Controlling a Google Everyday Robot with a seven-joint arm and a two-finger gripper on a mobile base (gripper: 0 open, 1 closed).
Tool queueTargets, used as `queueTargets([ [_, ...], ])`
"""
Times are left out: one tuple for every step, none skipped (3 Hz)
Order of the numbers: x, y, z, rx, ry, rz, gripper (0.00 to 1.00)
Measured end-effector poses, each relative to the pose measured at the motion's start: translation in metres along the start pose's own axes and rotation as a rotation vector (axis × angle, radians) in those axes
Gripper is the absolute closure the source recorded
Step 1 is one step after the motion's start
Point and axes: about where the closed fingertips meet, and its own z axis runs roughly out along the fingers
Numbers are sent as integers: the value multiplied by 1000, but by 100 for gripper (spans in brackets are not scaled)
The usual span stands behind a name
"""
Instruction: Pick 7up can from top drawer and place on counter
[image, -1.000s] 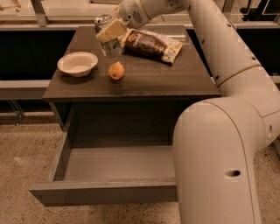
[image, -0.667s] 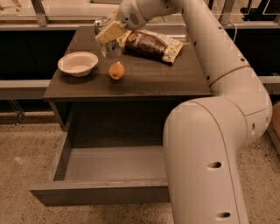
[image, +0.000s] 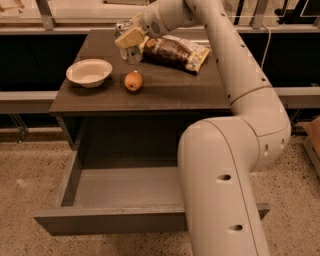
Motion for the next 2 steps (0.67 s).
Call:
queueTargets([
  [10, -16, 13, 33, -54, 29, 100],
  [26, -29, 25, 56, -81, 90, 100],
])
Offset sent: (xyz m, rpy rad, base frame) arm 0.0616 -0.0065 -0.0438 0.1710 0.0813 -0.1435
